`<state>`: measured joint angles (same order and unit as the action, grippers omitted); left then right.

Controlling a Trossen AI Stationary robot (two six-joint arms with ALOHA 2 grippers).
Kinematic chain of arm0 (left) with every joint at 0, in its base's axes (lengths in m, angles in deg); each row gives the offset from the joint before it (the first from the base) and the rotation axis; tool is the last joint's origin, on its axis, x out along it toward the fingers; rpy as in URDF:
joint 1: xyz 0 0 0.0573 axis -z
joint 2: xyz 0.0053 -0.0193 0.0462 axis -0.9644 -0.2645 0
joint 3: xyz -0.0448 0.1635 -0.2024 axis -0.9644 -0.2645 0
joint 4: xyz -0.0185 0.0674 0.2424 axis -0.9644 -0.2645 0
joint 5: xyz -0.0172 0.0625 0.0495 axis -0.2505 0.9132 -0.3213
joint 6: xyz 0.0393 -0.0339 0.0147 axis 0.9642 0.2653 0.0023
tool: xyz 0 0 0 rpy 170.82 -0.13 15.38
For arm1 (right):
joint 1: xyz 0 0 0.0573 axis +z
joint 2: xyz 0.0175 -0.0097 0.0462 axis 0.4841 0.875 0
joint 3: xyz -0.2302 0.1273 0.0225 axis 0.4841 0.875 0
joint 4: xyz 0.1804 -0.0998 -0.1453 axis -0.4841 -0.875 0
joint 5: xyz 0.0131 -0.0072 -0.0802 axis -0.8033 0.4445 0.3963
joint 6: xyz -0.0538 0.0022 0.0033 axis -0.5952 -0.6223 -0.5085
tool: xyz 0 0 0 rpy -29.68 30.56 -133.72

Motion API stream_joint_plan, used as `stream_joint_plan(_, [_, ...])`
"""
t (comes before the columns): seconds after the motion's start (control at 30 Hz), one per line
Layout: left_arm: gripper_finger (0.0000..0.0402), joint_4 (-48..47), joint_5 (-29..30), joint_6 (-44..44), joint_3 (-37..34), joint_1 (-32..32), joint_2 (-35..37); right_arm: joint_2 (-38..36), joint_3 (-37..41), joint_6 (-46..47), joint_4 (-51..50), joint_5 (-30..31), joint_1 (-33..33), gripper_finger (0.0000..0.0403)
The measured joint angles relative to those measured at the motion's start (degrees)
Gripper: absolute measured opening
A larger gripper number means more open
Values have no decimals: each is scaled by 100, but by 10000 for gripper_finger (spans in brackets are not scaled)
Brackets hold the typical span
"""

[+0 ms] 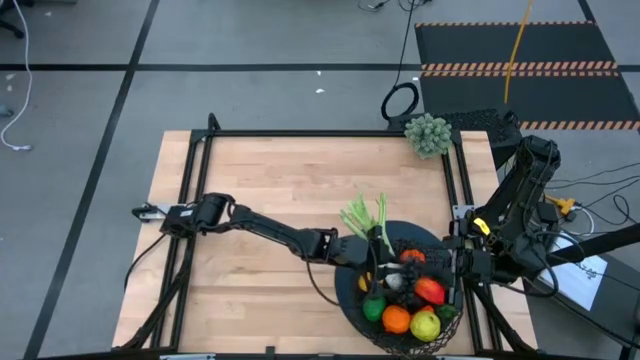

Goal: Build produce basket
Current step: Put the grapes into the wire basket, then return to Home Position

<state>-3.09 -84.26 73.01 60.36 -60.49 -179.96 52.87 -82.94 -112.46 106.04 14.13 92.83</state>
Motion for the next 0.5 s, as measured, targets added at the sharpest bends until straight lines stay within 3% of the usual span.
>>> stream_joint_plan(0.27, [224,-1037,122,-48,-4,17,566,2,-1,160,-202,-4,0,164])
stream_joint_plan(0.4, [237,-1963,583,92,-4,81,1174,2,-1,352,-411,-4,0,164])
stream_joint_plan(0.5, [220,-2622,1430,402,2,270,1582,2,-2,562,-606,-5,0,164])
